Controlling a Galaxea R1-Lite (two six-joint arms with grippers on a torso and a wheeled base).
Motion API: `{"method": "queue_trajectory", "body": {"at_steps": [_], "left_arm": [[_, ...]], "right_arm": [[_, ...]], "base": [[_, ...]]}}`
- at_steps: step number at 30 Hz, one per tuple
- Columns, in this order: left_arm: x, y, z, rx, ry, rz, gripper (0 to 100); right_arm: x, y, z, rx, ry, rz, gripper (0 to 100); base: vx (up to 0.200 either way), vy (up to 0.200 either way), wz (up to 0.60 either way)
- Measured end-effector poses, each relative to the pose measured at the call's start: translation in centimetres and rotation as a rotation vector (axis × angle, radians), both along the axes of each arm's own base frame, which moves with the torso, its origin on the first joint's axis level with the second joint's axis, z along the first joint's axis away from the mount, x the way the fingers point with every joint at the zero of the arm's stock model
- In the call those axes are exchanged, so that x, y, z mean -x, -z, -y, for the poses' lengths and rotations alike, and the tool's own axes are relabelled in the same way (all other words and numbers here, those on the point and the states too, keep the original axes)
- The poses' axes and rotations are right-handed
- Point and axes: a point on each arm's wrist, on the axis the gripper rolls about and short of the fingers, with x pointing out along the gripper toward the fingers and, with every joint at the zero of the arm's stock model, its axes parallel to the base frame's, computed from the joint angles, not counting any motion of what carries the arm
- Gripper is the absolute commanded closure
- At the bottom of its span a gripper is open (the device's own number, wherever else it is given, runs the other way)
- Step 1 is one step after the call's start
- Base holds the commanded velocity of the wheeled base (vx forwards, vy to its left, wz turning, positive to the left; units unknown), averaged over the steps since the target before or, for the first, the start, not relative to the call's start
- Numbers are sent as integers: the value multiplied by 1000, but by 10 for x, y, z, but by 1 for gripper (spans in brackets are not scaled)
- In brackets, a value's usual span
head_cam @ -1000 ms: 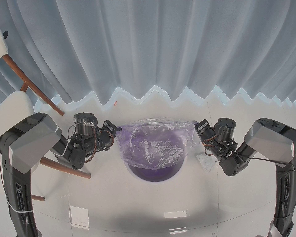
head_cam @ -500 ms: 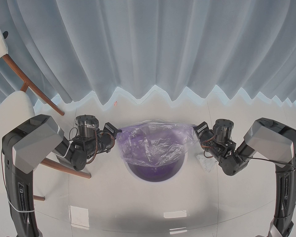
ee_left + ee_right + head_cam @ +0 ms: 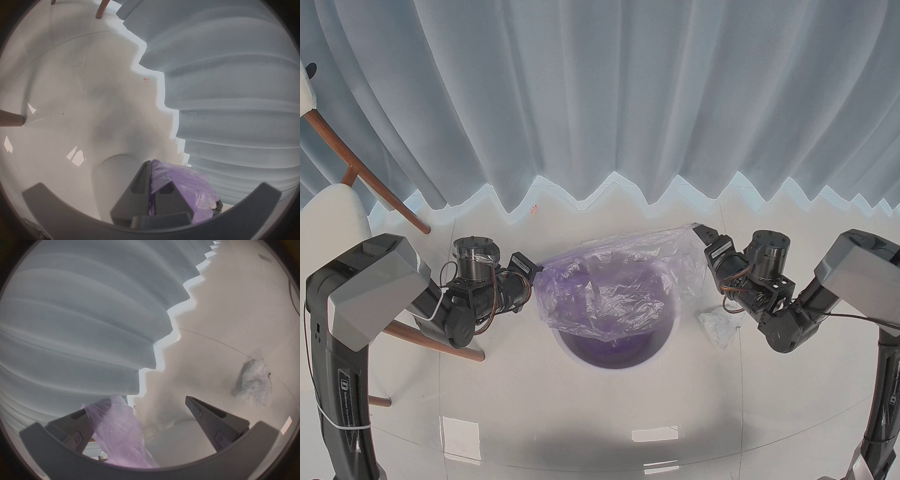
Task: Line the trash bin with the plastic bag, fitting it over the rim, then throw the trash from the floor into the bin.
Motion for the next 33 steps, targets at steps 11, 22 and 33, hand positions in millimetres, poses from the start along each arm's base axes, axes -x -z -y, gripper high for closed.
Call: {"method": "queue_trajectory", "body": {"at_steps": [11, 22, 33], "left_arm": [[4, -1, -1, 8, 4, 28, 100], [8, -1, 2, 3, 20, 32, 100], [8, -2, 1, 2, 19, 35, 100]], "right_arm": [[61, -45, 13, 50, -234, -177, 0], [86, -49, 15, 59, -318, -237, 0], [100, -24, -19, 77, -420, -270, 0]], "base": [[0, 0, 0], [0, 0, 0], [0, 0, 0]]}}
